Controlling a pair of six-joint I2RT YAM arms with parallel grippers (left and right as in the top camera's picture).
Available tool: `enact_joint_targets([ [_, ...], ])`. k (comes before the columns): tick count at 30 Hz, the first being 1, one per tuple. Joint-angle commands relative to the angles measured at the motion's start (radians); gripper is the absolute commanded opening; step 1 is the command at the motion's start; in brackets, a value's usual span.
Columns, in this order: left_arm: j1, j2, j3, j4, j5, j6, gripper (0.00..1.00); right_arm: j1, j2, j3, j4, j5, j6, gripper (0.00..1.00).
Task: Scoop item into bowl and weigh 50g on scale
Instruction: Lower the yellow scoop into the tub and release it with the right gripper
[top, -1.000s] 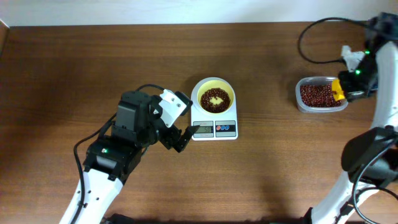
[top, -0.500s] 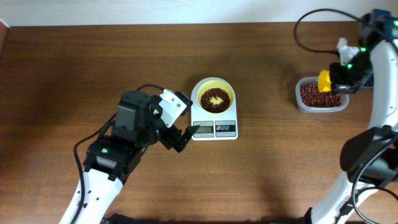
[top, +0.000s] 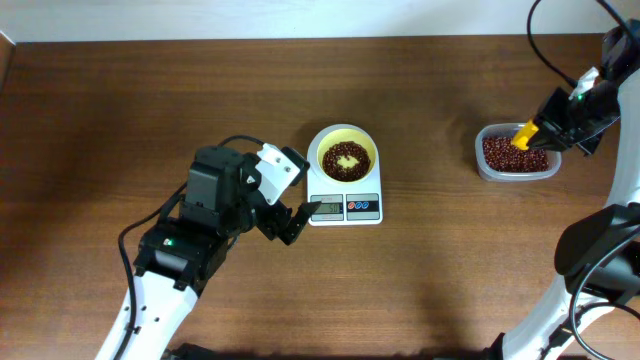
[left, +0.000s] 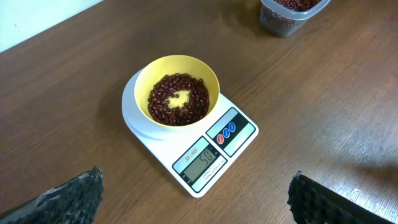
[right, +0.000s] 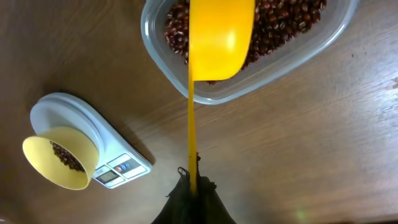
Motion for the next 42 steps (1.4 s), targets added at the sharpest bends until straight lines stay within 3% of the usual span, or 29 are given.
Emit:
enact_joint_targets([
  [1, 0.005, 0.002, -0.005, 0.002, 0.004, -0.013, 0.99, 0.003, 0.019, -0.066, 0.019, -0.016, 0.047, 0.04],
  [9, 0.005, 0.002, -0.005, 0.002, 0.004, -0.013, 0.99, 0.003, 0.019, -0.261, 0.194, -0.095, 0.047, 0.04],
  [10, 0.005, 0.002, -0.005, 0.002, 0.004, -0.013, 0.99, 0.003, 0.019, -0.271, 0.193, -0.091, 0.047, 0.13],
  [12, 0.005, 0.002, -0.005, 0.002, 0.004, -0.013, 0.99, 0.003, 0.019, -0.275, 0.193, -0.087, 0.043, 0.54],
  [13, 0.005, 0.002, -0.005, 0.002, 0.004, -0.013, 0.99, 0.002, 0.019, -0.275, 0.192, -0.082, 0.043, 0.69],
  [15, 0.005, 0.002, -0.005, 0.002, 0.004, -0.013, 0.99, 0.001, 0.018, -0.275, 0.177, -0.077, 0.042, 0.84],
  [19, 0.005, 0.002, -0.005, 0.002, 0.004, -0.013, 0.99, 0.001, 0.018, -0.275, 0.148, -0.058, -0.030, 0.96],
  [28, 0.005, 0.002, -0.005, 0.002, 0.004, -0.013, 0.99, 0.001, 0.016, -0.238, 0.011, 0.285, -0.103, 0.99],
  [37, 0.005, 0.002, -0.005, 0.002, 0.004, -0.013, 0.99, 0.004, 0.015, 0.164, -0.056, 0.302, -0.452, 0.99],
  [42, 0.005, 0.002, -0.005, 0.002, 0.004, -0.013, 0.99, 0.004, -0.048, 0.248, -0.064, 0.188, -0.504, 0.99],
])
